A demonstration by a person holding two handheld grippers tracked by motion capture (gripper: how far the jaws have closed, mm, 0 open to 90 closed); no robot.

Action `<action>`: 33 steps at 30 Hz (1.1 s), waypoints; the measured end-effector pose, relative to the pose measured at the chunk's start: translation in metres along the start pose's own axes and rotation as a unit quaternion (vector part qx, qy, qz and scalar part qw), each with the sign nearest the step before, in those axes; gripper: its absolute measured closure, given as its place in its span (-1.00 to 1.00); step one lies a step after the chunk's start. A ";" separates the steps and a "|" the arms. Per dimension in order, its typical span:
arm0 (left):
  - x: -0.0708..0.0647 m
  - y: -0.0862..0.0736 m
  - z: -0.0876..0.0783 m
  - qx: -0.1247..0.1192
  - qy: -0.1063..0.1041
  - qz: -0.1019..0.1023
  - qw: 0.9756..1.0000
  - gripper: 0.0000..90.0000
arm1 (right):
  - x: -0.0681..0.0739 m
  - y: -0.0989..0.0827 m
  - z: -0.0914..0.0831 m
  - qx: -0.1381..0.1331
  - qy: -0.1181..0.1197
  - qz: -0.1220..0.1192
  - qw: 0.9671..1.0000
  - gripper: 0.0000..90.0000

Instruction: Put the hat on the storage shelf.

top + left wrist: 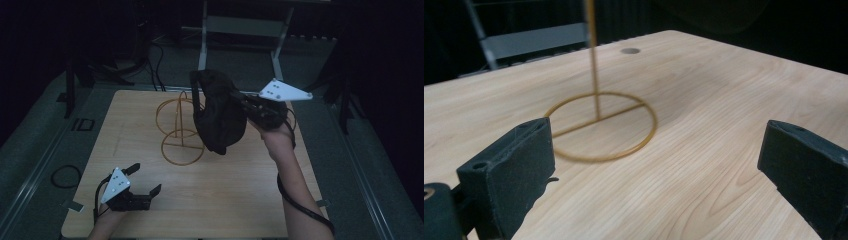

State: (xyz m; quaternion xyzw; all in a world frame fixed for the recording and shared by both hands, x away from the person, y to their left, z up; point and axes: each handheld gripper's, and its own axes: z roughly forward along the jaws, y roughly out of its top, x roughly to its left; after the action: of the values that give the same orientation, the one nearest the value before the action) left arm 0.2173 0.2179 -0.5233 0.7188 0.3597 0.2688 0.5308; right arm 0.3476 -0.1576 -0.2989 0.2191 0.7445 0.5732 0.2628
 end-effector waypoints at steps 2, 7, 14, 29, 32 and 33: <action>0.003 -0.006 -0.003 0.001 0.009 -0.004 1.000 -0.95 | 0.002 0.007 0.012 0.004 0.004 -0.005 1.000 0.96; 0.006 -0.016 -0.005 0.004 0.031 -0.005 0.999 -0.95 | 0.007 0.015 0.042 0.022 0.018 -0.006 1.000 0.96; 0.011 -0.024 -0.006 0.006 0.041 -0.019 0.999 -0.95 | 0.020 0.010 0.080 0.058 0.040 -0.010 0.997 0.96; 0.010 -0.026 -0.006 0.003 0.032 -0.022 0.999 -0.95 | 0.033 -0.012 0.136 0.113 0.059 0.009 0.992 0.95; 0.011 -0.027 -0.006 0.000 0.028 -0.030 0.999 -0.95 | 0.035 -0.012 0.138 0.110 0.072 0.020 0.991 0.72; 0.012 -0.027 -0.006 -0.001 0.028 -0.029 0.999 -0.95 | 0.036 -0.012 0.139 0.108 0.079 0.024 0.991 0.61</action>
State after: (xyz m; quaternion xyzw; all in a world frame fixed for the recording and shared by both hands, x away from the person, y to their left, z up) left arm 0.2131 0.2355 -0.5473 0.6999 0.3949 0.2741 0.5283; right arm 0.4095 -0.0353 -0.3438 0.2176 0.8152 0.5110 0.1640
